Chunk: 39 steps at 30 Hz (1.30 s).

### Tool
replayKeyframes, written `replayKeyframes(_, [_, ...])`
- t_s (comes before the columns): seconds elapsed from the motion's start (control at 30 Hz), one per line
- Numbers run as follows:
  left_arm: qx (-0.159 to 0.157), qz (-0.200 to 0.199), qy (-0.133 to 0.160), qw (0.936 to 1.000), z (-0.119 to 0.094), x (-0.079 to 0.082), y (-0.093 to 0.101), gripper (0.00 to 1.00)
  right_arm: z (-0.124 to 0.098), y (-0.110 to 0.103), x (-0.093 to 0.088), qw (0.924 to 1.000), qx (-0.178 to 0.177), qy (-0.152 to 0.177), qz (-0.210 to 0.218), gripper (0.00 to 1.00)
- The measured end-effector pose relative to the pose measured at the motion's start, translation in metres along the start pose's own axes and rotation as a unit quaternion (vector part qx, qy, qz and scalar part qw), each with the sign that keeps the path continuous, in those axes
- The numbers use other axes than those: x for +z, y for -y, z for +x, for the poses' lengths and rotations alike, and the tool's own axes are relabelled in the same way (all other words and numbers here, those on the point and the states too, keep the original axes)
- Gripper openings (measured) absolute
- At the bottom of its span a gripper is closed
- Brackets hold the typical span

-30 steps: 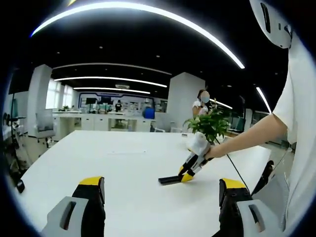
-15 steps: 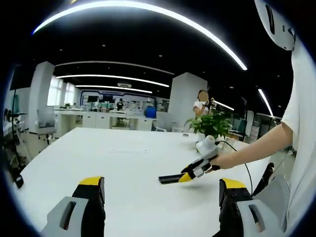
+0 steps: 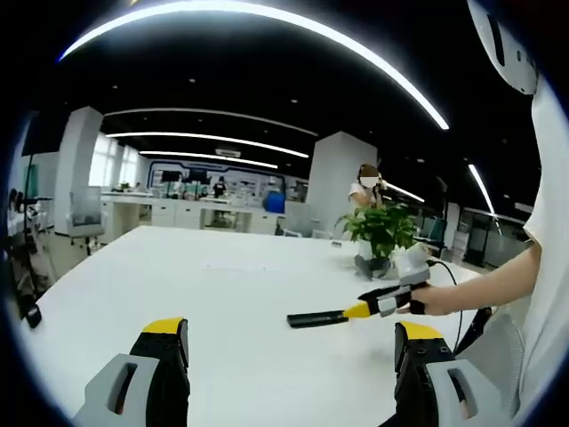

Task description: Press the specified remote control buttons in sequence, fully releasing each button before pressing the next.

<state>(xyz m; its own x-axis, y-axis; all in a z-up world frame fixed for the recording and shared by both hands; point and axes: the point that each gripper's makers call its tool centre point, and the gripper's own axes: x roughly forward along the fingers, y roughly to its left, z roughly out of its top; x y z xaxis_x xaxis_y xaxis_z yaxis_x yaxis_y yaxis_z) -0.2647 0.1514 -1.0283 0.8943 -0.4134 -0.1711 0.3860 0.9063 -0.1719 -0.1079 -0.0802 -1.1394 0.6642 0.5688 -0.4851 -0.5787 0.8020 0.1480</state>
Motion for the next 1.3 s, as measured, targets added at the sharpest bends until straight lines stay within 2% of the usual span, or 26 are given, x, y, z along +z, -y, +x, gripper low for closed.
replayKeyframes(0.07, [0.0, 0.0, -0.001, 1.0, -0.002, -0.002, 0.002, 0.99, -0.013, -0.006, 0.0, 1.0, -0.007, 0.007, -0.002, 0.91])
replayKeyframes(0.23, [-0.016, 0.001, -0.003, 0.9999, -0.005, -0.006, 0.011, 0.99, -0.051, -0.022, 0.01, 0.9976, -0.025, 0.061, 0.023, 0.96])
replayKeyframes(0.33, [-0.026, 0.011, -0.015, 0.9995, -0.006, -0.015, 0.009, 0.99, -0.067, -0.028, 0.01, 0.9967, -0.032, 0.07, 0.025, 0.99])
replayKeyframes(0.6, [-0.033, 0.017, -0.004, 0.9993, -0.005, -0.005, 0.02, 0.99, -0.112, -0.036, 0.015, 0.9939, -0.058, 0.094, 0.001, 0.99])
replayKeyframes(0.77, [-0.032, 0.029, -0.008, 0.999, -0.007, -0.009, 0.007, 0.99, -0.138, -0.037, 0.016, 0.9916, -0.077, 0.104, -0.003, 0.99])
replayKeyframes(0.9, [-0.028, 0.03, 0.002, 0.9992, -0.01, -0.007, -0.005, 0.99, -0.156, -0.039, 0.018, 0.9894, -0.09, 0.114, 0.008, 0.99])
replayKeyframes(0.97, [-0.024, 0.03, 0.002, 0.9992, -0.011, -0.007, -0.01, 0.99, -0.17, -0.038, 0.025, 0.9854, -0.104, 0.134, 0.001, 0.99])
replayKeyframes(1.03, [-0.019, 0.019, 0.013, 0.9996, -0.013, -0.002, -0.013, 0.99, -0.177, -0.04, 0.026, 0.9847, -0.111, 0.135, 0.001, 0.99])
replayKeyframes(1.1, [-0.016, 0.009, 0.026, 0.9995, -0.013, 0.005, -0.011, 0.99, -0.182, -0.038, 0.027, 0.9836, -0.115, 0.139, 0.006, 0.99])
replayKeyframes(1.3, [-0.011, -0.002, 0.032, 0.9994, -0.016, 0.006, -0.02, 0.99, -0.194, -0.033, 0.023, 0.9809, -0.131, 0.144, 0.009, 0.99])
